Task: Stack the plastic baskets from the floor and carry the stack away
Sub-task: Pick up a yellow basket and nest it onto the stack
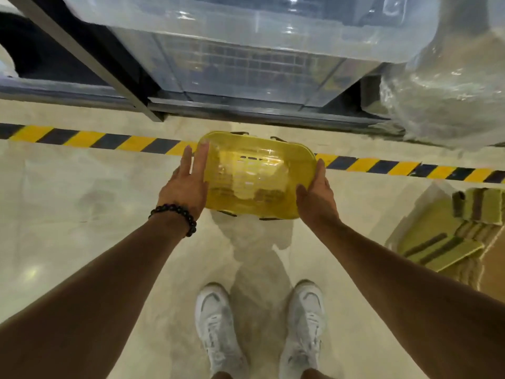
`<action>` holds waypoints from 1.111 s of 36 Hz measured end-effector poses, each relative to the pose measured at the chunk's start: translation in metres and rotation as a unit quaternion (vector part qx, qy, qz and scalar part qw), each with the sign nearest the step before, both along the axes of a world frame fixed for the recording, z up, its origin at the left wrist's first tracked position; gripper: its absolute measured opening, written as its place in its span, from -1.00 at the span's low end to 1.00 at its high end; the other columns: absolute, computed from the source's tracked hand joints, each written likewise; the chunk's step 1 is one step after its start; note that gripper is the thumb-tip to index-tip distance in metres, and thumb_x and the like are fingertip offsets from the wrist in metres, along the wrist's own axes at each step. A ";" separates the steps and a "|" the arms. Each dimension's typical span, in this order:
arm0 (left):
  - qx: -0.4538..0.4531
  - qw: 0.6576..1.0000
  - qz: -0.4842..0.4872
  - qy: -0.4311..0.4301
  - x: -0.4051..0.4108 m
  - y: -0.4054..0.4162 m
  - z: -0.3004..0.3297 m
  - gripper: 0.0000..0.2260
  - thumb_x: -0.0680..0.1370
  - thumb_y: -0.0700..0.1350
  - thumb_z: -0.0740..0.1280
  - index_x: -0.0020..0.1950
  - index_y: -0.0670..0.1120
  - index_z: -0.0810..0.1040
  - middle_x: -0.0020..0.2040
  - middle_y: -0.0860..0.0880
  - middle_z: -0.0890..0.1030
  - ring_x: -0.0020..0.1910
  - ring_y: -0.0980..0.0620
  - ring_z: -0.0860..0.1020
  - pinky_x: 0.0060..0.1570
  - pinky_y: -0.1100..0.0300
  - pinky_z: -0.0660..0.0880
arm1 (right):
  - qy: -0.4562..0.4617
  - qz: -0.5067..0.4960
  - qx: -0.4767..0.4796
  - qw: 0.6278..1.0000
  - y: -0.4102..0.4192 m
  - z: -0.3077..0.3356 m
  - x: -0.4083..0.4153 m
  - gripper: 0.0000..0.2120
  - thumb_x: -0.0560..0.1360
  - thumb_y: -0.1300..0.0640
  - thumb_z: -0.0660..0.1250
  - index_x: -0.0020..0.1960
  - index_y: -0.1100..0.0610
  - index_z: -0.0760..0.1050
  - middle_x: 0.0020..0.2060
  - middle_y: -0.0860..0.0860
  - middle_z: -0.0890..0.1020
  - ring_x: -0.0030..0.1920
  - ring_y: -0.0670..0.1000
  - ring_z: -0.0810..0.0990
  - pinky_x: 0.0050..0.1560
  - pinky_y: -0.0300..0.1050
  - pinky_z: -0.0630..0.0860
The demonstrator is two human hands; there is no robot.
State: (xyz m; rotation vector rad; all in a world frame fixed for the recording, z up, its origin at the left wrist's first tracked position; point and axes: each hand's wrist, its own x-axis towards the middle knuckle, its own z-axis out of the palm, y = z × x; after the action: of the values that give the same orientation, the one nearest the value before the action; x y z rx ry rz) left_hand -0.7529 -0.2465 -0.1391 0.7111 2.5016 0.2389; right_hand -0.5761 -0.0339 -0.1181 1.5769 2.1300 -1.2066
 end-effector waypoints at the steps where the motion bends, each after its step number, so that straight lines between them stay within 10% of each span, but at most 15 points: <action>1: 0.004 1.000 0.006 -0.005 0.000 0.001 -0.009 -0.06 0.61 -0.25 0.23 0.51 0.39 -0.43 0.68 -0.02 -0.02 0.21 -0.31 0.57 -0.02 -0.15 0.56 | 0.004 -0.015 -0.002 1.000 0.000 -0.009 -0.001 -0.30 0.70 0.16 0.15 0.72 -0.07 -0.12 0.57 0.13 0.36 0.48 0.24 0.40 0.35 0.08 0.41; 4: 0.016 0.999 0.026 -0.019 0.001 0.002 -0.022 -0.09 0.60 -0.20 0.21 0.48 0.43 -0.43 0.66 -0.08 0.06 -0.05 -0.39 0.64 -0.03 -0.20 0.57 | 0.012 -0.036 0.006 0.999 0.000 -0.025 -0.002 -0.35 0.73 0.08 0.13 0.70 -0.17 -0.09 0.32 0.10 0.54 0.20 0.21 0.54 0.09 -0.02 0.40; 11: 0.039 0.998 0.034 -0.020 0.009 0.001 0.026 -0.17 0.63 0.00 0.28 0.58 0.30 -0.32 0.61 -0.09 0.22 0.04 -0.38 0.61 0.07 -0.24 0.56 | 0.042 -0.014 0.013 0.999 0.003 0.014 0.008 -0.44 0.73 -0.09 0.19 0.65 -0.20 0.02 -0.12 -0.29 0.44 -0.23 -0.24 0.44 -0.35 -0.37 0.33; 18: 0.087 0.995 0.050 -0.009 0.022 -0.006 0.153 -0.13 0.60 -0.07 0.31 0.60 0.33 -0.29 0.57 -0.06 0.30 -0.07 -0.38 0.62 -0.06 -0.25 0.57 | 0.057 -0.019 0.007 0.998 0.003 0.148 0.018 -0.51 0.72 -0.08 0.19 0.53 -0.39 0.07 -0.08 -0.33 0.49 -0.14 -0.14 0.49 -0.18 -0.23 0.37; 23: 0.106 0.993 0.048 -0.002 0.029 -0.008 0.278 -0.13 0.58 -0.06 0.30 0.59 0.36 -0.29 0.57 -0.07 0.32 -0.15 -0.34 0.63 -0.18 -0.08 0.55 | 0.060 0.009 0.004 0.998 0.004 0.278 0.024 -0.33 0.63 -0.14 0.26 0.63 -0.23 0.01 0.19 0.04 0.66 0.13 0.20 0.65 0.11 0.08 0.54; 30: 0.113 0.993 0.027 0.007 0.035 -0.001 0.444 -0.16 0.61 -0.12 0.28 0.63 0.25 -0.27 0.57 -0.11 0.32 -0.06 -0.35 0.63 -0.09 -0.14 0.58 | 0.112 0.031 0.018 0.993 0.011 0.440 0.041 -0.30 0.64 -0.05 0.35 0.59 -0.25 -0.01 0.03 0.03 0.69 -0.01 0.17 0.70 0.03 0.19 0.64; 36: 0.146 0.989 0.013 0.017 0.049 0.023 0.553 -0.18 0.61 -0.21 0.28 0.66 0.17 -0.19 0.55 -0.09 0.36 0.00 -0.23 0.62 -0.08 -0.09 0.60 | 0.151 -0.089 -0.030 0.984 0.023 0.551 0.062 -0.17 0.49 -0.51 -0.04 0.64 -0.11 0.20 0.37 0.20 0.57 0.31 0.28 0.59 0.33 0.34 0.53; 40: 0.182 0.983 0.027 0.024 0.067 0.044 0.598 -0.17 0.56 -0.31 0.28 0.66 0.23 -0.06 0.37 -0.07 0.56 -0.01 -0.14 0.62 -0.11 0.03 0.58 | 0.171 -0.020 0.026 0.985 0.047 0.600 0.092 -0.38 0.68 -0.06 0.29 0.62 -0.26 0.04 0.09 -0.11 0.66 0.03 -0.03 0.70 -0.05 -0.01 0.67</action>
State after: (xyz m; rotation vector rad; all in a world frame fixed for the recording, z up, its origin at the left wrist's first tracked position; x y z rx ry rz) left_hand -0.6860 -0.2026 0.4590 0.7970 2.5522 0.7197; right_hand -0.4840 0.0129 0.4817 1.5318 2.3602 -1.5423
